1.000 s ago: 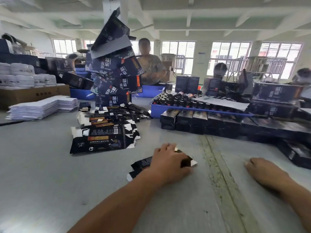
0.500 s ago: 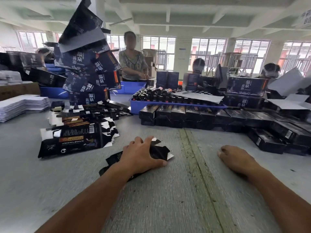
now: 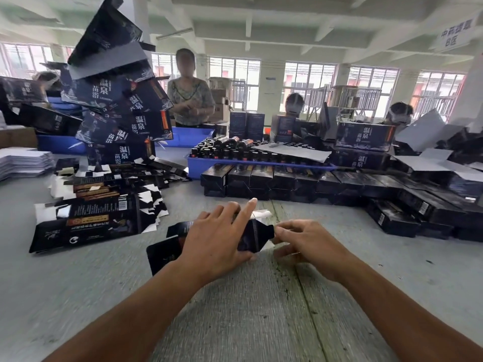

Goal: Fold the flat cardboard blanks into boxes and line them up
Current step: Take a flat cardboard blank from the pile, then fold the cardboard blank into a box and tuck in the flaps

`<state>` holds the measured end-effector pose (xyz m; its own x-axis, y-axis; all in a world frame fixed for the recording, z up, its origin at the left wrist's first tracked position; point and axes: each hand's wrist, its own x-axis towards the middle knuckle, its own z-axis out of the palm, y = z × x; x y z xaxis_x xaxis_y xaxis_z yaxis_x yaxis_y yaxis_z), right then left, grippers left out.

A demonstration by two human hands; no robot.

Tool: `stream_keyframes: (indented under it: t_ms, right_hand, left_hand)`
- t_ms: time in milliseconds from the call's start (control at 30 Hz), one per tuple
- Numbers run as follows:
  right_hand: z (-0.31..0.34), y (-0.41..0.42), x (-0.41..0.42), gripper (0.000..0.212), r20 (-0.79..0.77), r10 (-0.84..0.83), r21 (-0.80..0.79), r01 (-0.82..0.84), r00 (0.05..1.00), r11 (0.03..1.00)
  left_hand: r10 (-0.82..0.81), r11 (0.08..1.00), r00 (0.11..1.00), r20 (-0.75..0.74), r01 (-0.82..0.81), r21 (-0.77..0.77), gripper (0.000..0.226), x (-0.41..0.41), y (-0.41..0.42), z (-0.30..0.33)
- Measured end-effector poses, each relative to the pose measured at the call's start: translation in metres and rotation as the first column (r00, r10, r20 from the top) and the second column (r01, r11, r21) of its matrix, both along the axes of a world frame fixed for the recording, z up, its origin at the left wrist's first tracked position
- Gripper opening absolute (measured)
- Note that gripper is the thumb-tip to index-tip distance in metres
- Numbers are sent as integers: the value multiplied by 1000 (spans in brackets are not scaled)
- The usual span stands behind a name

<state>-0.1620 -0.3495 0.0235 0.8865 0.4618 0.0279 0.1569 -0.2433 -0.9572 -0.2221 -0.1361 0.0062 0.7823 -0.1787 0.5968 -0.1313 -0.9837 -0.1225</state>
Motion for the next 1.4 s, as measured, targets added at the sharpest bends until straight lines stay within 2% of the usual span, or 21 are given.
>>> stream_keyframes:
  t_ms: [167, 267, 467, 600, 700, 800, 867, 933, 1067, 1133, 1300, 1400]
  right_hand:
    - [3, -1, 1, 20, -308, 38, 142, 7, 951, 990]
    - [6, -4, 3, 24, -428, 43, 232, 64, 903, 971]
    - [4, 1, -1, 21, -490, 41, 225, 82, 871, 971]
    - [3, 6, -9, 31, -512, 157, 271, -14, 844, 962]
    - [2, 9, -10, 19, -429, 165, 322, -21, 888, 947]
    - [5, 5, -6, 25, -205, 1, 220, 45, 979, 974]
    - [9, -3, -3, 26, -99, -71, 183, 88, 993, 979]
    - [11, -9, -1, 27, -24, -75, 161, 78, 997, 984]
    - [11, -9, -4, 32, 63, -33, 156, 23, 997, 987]
    - [10, -7, -5, 30, 107, -30, 157, 13, 994, 987]
    - [9, -6, -5, 35, 77, -27, 207, 11, 997, 978]
    - [6, -1, -6, 22, 86, -35, 214, 16, 996, 977]
  left_hand:
    - [-36, 998, 999, 14, 35, 58, 112, -4, -2, 2]
    - [-50, 992, 994, 101, 38, 119, 112, -7, -5, 5]
    - [-146, 977, 955, 260, 98, 188, 100, -8, -11, 2]
    - [-242, 957, 914, 325, 168, 238, 83, -7, -21, -4]
    - [-264, 952, 914, 309, 196, 236, 83, -6, -25, -6]
    - [-272, 957, 931, 245, 235, 169, 85, -8, -25, -5]
    - [-281, 958, 939, 197, 261, 122, 83, -9, -25, -4]
    - [-286, 958, 946, 156, 279, 66, 87, -10, -24, -2]
    - [-300, 953, 954, 25, 299, 40, 103, -11, -23, -1]
    - [-323, 946, 946, -14, 324, 30, 103, -12, -23, -1]
    - [-360, 933, 931, 66, 360, 19, 82, -13, -24, 3]
    - [-311, 950, 945, 96, 311, 16, 75, -14, -21, 6]
